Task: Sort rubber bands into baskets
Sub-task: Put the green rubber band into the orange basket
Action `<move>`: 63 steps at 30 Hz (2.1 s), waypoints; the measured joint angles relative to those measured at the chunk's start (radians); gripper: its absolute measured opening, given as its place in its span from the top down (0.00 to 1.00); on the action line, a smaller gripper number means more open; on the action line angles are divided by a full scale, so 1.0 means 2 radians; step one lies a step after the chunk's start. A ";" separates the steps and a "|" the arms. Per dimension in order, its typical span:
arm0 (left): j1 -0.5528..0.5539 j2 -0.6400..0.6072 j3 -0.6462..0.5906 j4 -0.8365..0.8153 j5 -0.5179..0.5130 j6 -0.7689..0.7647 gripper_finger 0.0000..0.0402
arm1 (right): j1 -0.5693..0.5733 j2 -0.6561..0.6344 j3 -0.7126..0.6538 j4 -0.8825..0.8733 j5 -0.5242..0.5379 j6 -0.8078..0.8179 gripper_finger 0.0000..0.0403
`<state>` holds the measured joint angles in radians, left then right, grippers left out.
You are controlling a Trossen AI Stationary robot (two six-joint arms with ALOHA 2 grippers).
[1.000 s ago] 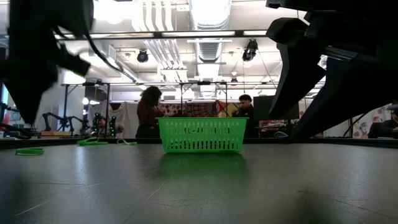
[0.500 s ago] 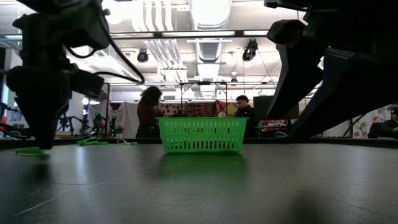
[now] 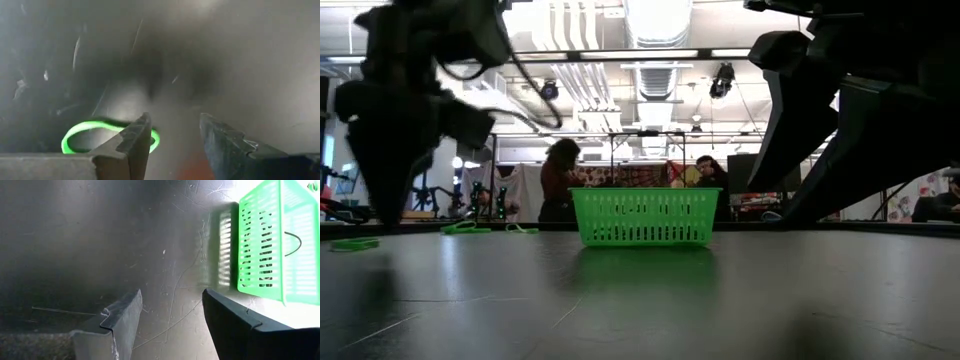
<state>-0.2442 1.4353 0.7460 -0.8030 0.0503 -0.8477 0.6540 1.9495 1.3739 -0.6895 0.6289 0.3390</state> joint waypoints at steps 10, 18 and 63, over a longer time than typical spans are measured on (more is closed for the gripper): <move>-0.008 0.000 0.025 -0.063 -0.001 -0.020 0.61 | 0.000 0.000 0.000 0.000 0.000 0.001 0.49; -0.011 0.000 -0.028 -0.014 0.019 -0.039 0.61 | 0.000 0.000 0.000 0.000 0.000 0.001 0.49; -0.343 -0.001 0.134 -0.090 0.131 -0.417 1.00 | 0.001 0.000 0.000 -0.005 0.000 0.000 0.49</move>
<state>-0.9304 1.4334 1.0136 -0.9829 0.3114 -1.6808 0.6567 1.9495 1.3731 -0.6987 0.6289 0.3393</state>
